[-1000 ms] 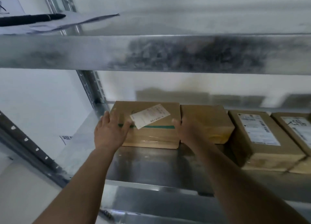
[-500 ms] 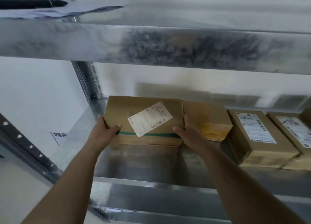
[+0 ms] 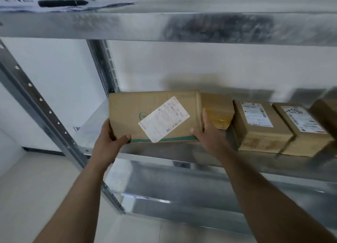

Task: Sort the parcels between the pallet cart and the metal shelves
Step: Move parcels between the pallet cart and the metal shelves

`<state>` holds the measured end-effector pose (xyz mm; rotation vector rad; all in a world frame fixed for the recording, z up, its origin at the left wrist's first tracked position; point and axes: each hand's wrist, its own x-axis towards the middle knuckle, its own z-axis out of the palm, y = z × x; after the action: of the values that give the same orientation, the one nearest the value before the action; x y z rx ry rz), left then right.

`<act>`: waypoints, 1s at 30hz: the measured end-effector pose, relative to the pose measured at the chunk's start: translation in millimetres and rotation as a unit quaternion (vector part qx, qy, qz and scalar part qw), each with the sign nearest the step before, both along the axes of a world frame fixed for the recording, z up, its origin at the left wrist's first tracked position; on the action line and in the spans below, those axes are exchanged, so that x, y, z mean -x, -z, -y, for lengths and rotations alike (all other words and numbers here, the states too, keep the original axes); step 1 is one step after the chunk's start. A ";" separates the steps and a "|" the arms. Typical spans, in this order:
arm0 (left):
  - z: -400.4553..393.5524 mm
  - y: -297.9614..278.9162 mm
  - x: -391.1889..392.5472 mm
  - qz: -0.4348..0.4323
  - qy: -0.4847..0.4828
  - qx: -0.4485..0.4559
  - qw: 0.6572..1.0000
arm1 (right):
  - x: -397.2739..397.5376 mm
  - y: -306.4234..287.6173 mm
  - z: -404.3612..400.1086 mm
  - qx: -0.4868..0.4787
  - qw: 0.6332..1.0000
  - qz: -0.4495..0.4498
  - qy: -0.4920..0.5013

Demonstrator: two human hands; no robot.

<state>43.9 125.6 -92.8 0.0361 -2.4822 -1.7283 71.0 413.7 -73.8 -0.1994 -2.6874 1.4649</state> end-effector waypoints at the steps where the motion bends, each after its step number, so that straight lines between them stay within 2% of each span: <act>1: -4.7 -2.7 -11.2 -0.010 0.004 -0.006 1.000 | -10.3 -4.0 -6.1 0.007 1.000 -0.013 0.005; 7: -46.6 -20.9 -68.6 -0.054 0.028 -0.010 0.998 | -72.5 -23.9 -50.8 0.040 0.995 -0.076 0.048; 13: -108.3 -35.6 -104.4 -0.093 0.080 -0.006 0.992 | -140.4 -29.1 -106.7 0.068 0.991 -0.085 0.075; 18: -166.6 -35.9 -130.6 -0.102 0.146 -0.011 0.984 | -199.1 -27.4 -157.8 0.084 0.982 -0.116 0.123; 26: -270.8 -33.9 -169.3 -0.114 0.232 -0.006 0.966 | -288.7 -21.6 -233.8 0.041 0.965 -0.148 0.211; 30: -323.8 -30.3 -187.4 -0.090 0.300 -0.029 0.949 | -334.4 -16.5 -271.7 0.096 0.957 -0.149 0.231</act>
<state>231.3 449.4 -62.5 -0.9179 -2.4533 -1.8841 405.4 685.4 -57.3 -0.5317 -2.0780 1.4599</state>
